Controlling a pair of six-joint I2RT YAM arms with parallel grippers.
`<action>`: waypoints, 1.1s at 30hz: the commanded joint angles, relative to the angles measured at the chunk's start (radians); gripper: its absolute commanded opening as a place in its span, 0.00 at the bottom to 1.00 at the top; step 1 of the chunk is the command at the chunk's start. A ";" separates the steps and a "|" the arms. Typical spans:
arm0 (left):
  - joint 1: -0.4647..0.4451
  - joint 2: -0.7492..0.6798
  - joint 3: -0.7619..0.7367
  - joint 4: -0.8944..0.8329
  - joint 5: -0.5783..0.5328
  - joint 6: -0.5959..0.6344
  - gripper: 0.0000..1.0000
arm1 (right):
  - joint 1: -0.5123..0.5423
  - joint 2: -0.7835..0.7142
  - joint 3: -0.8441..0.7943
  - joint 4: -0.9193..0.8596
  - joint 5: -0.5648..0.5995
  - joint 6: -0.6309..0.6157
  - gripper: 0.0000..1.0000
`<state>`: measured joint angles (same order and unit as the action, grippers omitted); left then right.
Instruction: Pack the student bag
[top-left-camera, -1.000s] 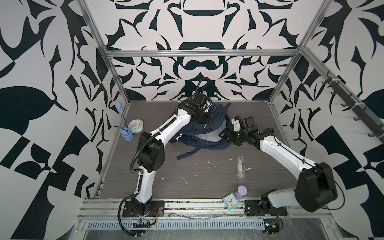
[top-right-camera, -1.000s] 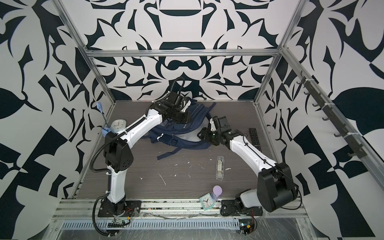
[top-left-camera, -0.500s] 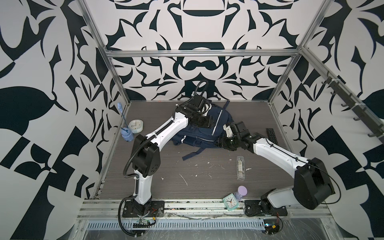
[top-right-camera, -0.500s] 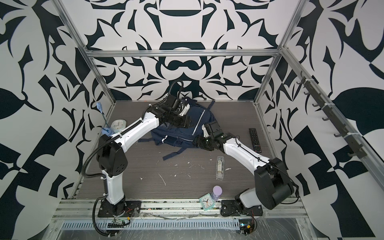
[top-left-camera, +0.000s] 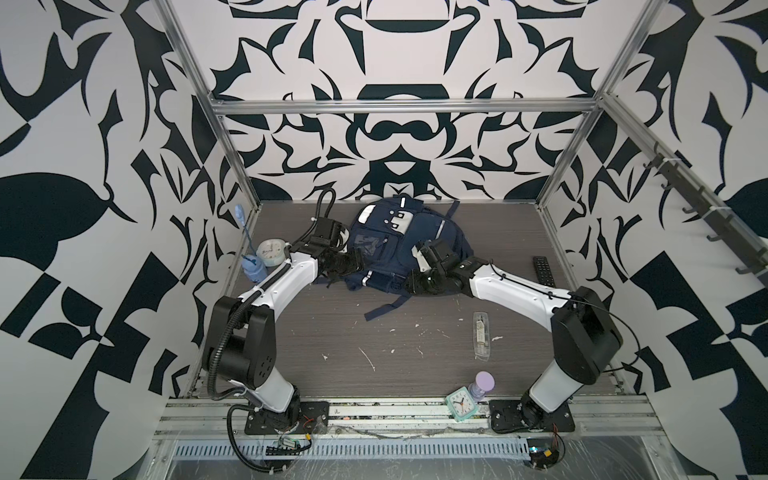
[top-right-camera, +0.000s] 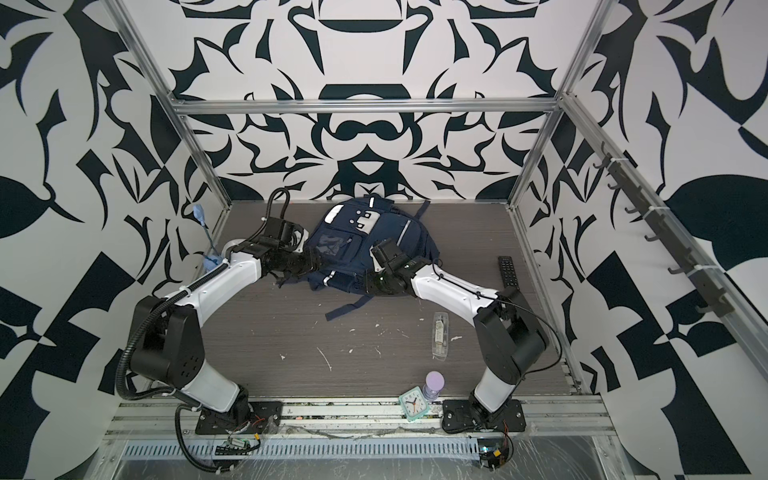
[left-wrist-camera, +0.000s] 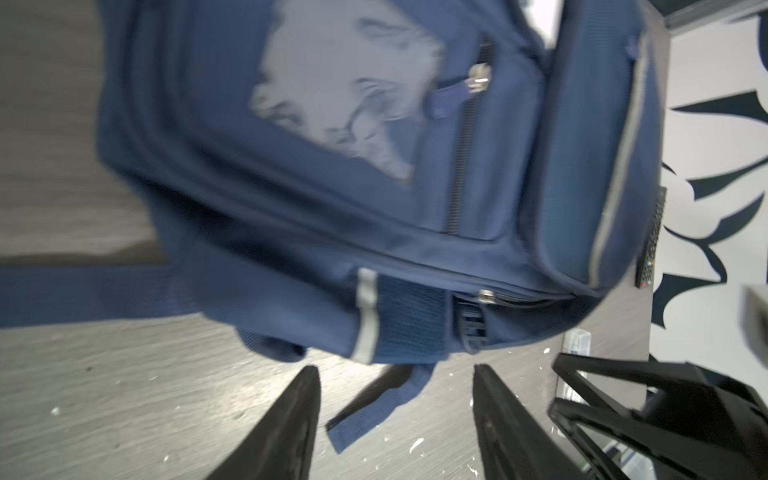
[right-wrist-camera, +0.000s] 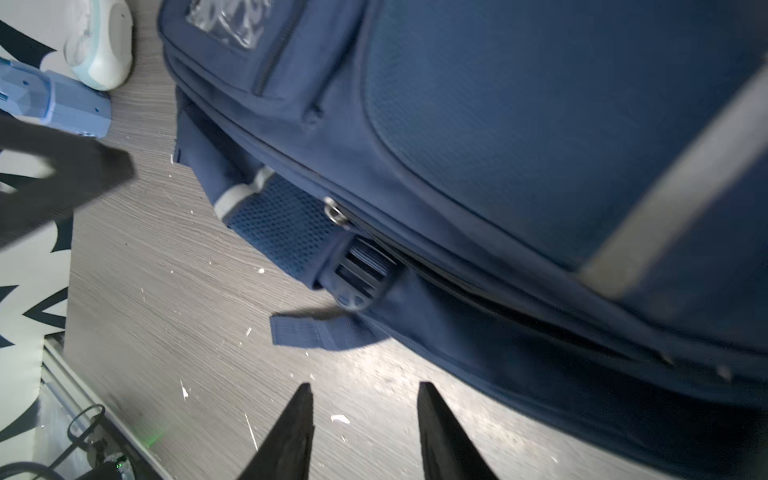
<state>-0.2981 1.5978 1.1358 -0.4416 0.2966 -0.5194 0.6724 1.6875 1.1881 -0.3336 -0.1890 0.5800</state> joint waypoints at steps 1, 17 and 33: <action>0.043 -0.013 -0.044 0.091 0.084 -0.079 0.62 | 0.009 0.032 0.077 -0.019 0.059 -0.029 0.38; 0.060 0.072 -0.148 0.214 0.160 -0.169 0.62 | 0.034 0.229 0.244 -0.034 0.083 -0.029 0.37; 0.069 0.119 -0.233 0.284 0.184 -0.179 0.60 | 0.034 0.315 0.270 0.072 0.119 -0.033 0.36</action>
<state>-0.2379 1.7020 0.9207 -0.1741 0.4652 -0.7006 0.7048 2.0079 1.4338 -0.3302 -0.1158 0.5606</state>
